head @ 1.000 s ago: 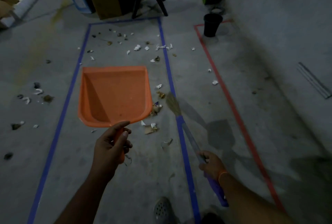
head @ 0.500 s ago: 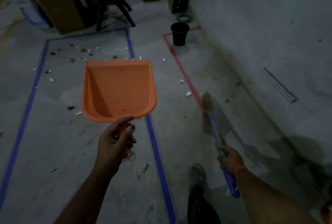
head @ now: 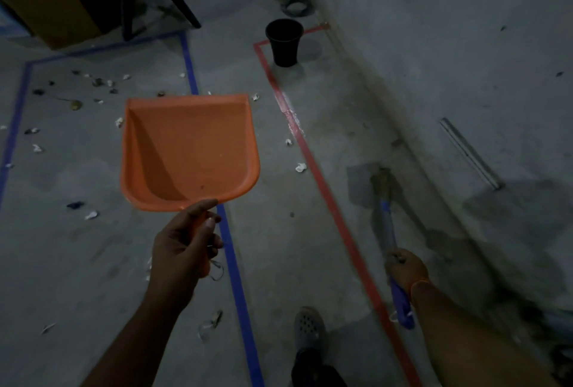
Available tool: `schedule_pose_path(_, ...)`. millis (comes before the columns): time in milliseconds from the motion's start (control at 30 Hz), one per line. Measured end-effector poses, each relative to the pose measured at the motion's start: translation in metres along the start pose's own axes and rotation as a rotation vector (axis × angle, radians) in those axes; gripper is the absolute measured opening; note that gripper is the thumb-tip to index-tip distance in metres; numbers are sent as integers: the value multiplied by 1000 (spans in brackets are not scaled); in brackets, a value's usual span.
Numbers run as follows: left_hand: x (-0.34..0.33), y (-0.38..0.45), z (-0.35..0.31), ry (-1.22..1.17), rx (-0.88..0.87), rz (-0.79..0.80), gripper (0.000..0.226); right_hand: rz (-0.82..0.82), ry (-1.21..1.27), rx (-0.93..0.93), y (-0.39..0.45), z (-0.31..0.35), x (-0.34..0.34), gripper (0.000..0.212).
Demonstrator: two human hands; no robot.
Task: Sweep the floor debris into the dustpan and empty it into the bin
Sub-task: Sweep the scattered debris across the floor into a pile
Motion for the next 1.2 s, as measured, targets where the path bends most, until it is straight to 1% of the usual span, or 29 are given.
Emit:
schedule_pose_path(67,-8,12,-2,-1,8,-2,28,24,-23,15,2,21,-4,28)
schedule_pose_path(167,-10,27,0,19,20,-13,29,58,-33,68,-26,72,-16,27)
schedule_pose_path(267,-6,39,4,15,41,-30,29,158,-16,102,-34,103,-47,35)
schedule_pose_path(333,1,47,6,-6,57,-44,29,236,-7,128,-38,127,-68,35)
schedule_pose_path(467,16,69,7,20,62,-68,29,375,-14,262,-42,187,-100,42)
schedule_pose_path(633,30,105,-7,-5,39,-53,27,423,-138,488,-50,226,-113,53)
schedule_pose_path(733,41,123,-18,3,15,-40,28,494,-194,502,-49,234,-121,59)
schedule_pose_path(800,50,136,-24,-4,16,-38,28,460,-196,477,-45,240,-124,59)
schedule_pose_path(933,67,162,-26,-31,28,-49,29,329,-166,427,-37,247,-128,51)
schedule_pose_path(1100,85,187,-23,-34,12,-58,28,198,-41,283,-19,277,-129,41)
schedule_pose_path(1200,102,197,-18,-35,23,-82,28,165,-26,223,-1,296,-134,40)
Point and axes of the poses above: each hand's wrist, its own y-axis towards the middle knuckle, its own x-axis out of the back of the hand, z = x × y, the point moved 6 cm from there along y, towards the middle knuckle, and after that the axes turned 10 degrees about -y, right-handed, at the moved point
